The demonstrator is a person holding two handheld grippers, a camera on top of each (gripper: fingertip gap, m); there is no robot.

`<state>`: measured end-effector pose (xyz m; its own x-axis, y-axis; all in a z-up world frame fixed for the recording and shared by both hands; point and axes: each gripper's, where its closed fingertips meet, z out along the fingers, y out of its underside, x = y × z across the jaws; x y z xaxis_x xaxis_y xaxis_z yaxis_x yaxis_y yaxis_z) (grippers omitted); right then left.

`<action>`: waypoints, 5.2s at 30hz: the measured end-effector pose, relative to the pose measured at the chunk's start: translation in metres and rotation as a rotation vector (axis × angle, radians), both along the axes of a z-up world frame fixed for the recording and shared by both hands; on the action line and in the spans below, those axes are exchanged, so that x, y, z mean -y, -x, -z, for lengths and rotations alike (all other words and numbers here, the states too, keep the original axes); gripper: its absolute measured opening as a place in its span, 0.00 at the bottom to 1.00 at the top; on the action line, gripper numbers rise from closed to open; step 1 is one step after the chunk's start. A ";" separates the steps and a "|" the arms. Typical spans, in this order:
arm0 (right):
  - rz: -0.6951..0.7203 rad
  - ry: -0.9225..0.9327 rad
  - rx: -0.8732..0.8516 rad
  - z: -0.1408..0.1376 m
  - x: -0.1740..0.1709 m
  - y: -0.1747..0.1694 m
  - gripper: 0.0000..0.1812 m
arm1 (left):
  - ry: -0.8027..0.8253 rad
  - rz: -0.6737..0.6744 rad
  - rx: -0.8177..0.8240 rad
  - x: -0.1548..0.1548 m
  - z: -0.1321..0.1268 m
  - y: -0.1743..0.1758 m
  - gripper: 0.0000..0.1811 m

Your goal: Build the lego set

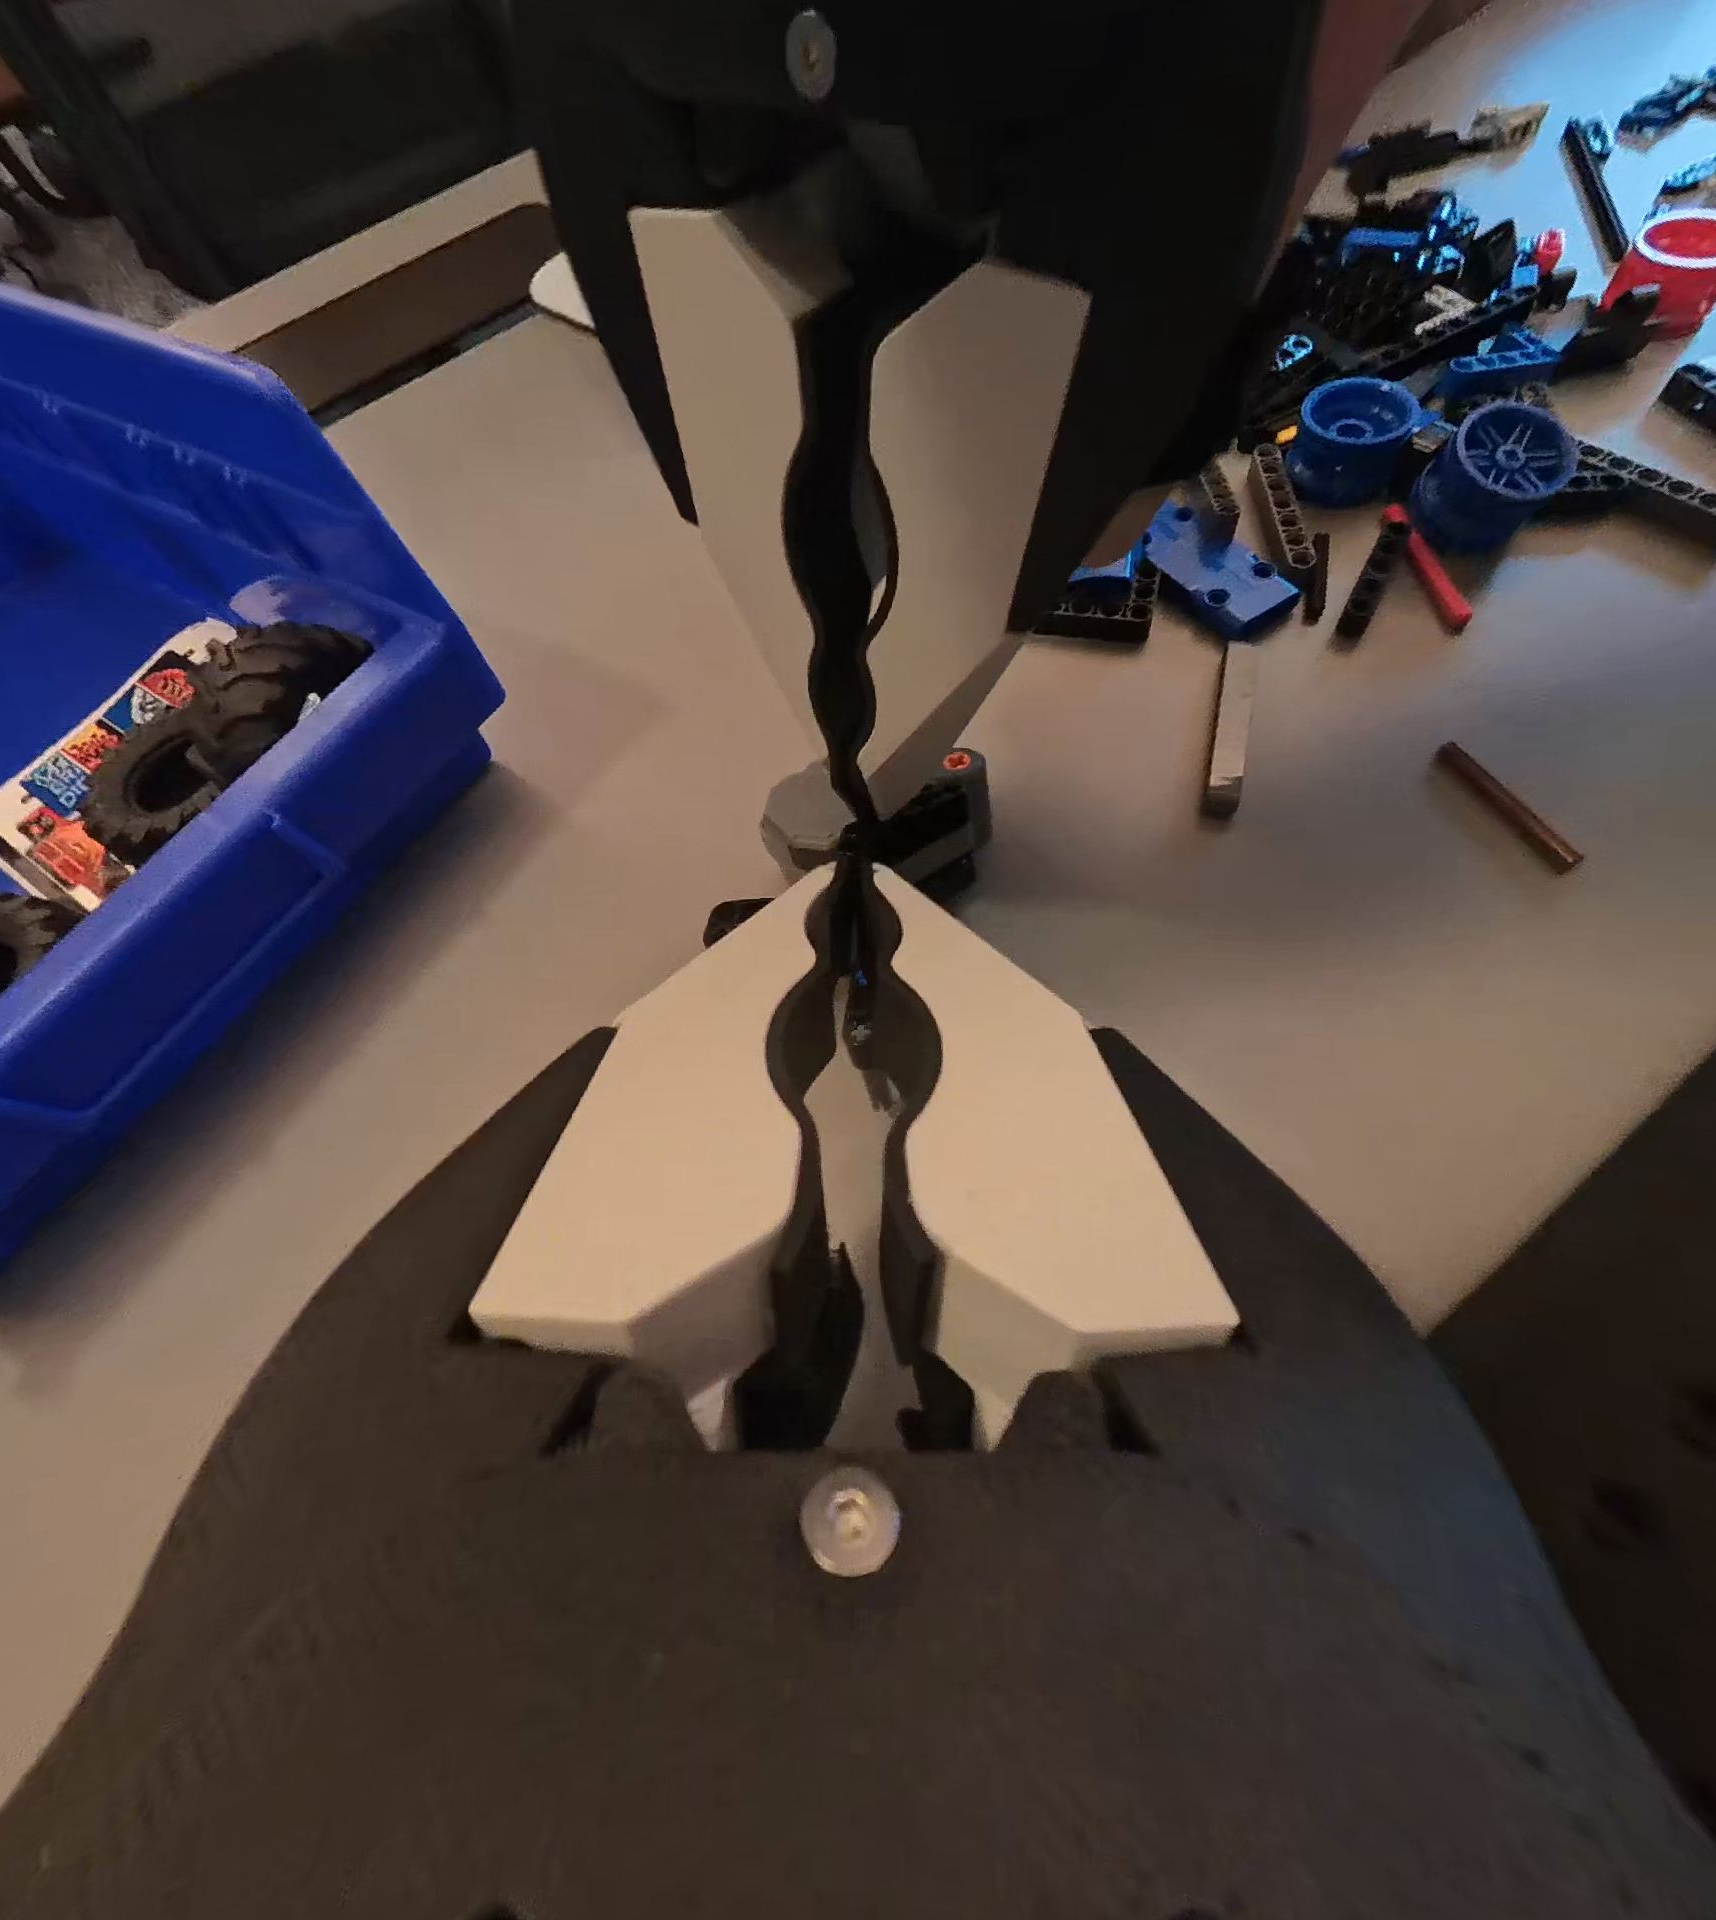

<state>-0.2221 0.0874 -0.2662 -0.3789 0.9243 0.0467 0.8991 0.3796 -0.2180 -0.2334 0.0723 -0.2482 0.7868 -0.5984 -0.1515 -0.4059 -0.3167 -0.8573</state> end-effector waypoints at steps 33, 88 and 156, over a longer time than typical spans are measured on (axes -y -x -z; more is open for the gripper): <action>-0.050 0.072 -0.182 -0.003 0.013 -0.005 0.00 | -0.138 0.035 -0.098 0.014 0.006 -0.004 0.03; -0.124 0.145 -0.304 -0.007 0.006 0.015 0.00 | 0.062 0.080 -0.010 0.003 0.011 0.009 0.03; -0.230 0.159 -0.140 0.023 0.059 -0.046 0.12 | 0.051 -0.021 -0.234 0.034 0.018 0.021 0.20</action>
